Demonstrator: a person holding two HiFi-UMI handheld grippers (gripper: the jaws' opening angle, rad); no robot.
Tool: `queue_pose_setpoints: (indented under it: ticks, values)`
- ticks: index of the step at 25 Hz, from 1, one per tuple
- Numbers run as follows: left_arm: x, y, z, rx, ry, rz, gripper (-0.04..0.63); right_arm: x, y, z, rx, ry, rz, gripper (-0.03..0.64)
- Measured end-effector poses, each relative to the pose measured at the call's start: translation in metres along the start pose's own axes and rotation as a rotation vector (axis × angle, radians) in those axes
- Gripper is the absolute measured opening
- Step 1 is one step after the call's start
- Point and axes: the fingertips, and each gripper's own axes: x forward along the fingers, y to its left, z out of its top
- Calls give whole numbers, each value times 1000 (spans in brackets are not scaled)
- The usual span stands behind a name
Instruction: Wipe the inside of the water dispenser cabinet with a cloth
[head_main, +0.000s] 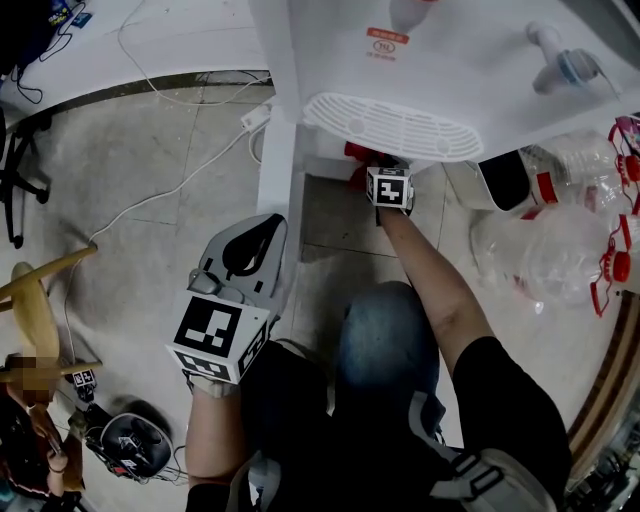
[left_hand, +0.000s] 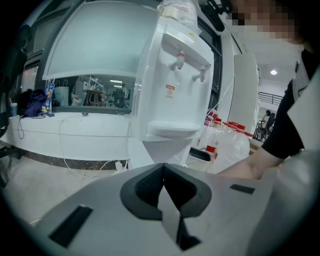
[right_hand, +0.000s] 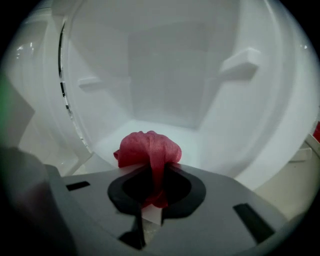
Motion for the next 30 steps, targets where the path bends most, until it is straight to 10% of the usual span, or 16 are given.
queue_pose_setpoints:
  ticks: [12,30]
  values:
    - [4,-7,1,26,8,-27,7,-23,-30,-30,146,48,-88,48]
    - [7,-14,4,50,-13,-51,8,-45,-39,1,910,-328,105,48]
